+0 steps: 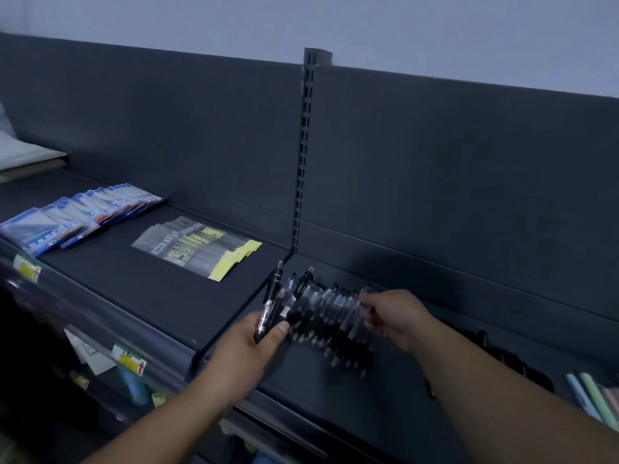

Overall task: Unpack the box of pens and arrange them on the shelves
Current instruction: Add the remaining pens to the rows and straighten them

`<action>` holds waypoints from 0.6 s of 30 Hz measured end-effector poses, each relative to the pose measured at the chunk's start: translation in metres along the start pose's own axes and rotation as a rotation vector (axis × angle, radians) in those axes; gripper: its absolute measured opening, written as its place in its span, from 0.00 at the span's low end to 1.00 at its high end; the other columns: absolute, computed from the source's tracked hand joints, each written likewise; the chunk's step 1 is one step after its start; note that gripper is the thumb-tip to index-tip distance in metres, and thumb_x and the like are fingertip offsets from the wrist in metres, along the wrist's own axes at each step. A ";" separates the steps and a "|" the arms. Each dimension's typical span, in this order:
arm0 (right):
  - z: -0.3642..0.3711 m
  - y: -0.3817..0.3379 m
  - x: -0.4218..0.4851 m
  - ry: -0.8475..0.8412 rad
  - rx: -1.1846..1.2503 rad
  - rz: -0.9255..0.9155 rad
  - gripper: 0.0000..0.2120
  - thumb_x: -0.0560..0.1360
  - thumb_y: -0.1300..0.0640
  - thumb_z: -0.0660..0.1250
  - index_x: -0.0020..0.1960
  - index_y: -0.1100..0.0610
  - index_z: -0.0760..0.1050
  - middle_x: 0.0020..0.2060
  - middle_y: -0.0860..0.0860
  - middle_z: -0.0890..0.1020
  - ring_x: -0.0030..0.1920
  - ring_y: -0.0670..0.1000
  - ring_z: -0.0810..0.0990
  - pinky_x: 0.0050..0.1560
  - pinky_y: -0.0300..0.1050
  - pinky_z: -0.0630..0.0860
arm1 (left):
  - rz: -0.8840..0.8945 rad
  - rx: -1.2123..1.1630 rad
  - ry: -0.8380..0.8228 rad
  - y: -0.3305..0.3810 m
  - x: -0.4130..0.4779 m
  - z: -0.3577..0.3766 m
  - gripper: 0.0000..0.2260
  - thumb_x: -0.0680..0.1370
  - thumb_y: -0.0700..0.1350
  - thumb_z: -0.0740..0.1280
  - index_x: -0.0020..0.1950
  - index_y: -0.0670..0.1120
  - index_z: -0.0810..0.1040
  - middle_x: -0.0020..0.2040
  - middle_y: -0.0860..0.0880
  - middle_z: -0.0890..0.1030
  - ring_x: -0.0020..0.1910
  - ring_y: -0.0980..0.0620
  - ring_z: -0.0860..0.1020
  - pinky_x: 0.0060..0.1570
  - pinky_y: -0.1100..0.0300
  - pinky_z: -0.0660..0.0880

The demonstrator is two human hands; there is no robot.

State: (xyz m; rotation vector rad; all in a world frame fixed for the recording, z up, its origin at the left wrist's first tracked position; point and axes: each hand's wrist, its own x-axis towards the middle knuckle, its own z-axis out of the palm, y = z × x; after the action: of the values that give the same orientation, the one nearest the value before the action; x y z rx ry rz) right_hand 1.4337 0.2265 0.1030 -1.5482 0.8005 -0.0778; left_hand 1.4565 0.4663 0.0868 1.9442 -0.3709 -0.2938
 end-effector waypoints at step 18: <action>0.023 0.017 -0.007 0.222 -0.195 -0.308 0.12 0.75 0.47 0.70 0.47 0.55 0.82 0.43 0.52 0.85 0.39 0.49 0.81 0.46 0.47 0.80 | -0.074 -0.111 -0.201 0.005 0.017 0.007 0.10 0.79 0.55 0.61 0.47 0.50 0.74 0.26 0.52 0.71 0.23 0.57 0.68 0.26 0.65 0.66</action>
State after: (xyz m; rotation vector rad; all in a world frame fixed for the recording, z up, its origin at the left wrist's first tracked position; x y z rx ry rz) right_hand 1.4329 0.2506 0.0870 -1.8624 0.7520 -0.4135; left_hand 1.4694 0.4521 0.0885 1.8270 -0.4059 -0.5497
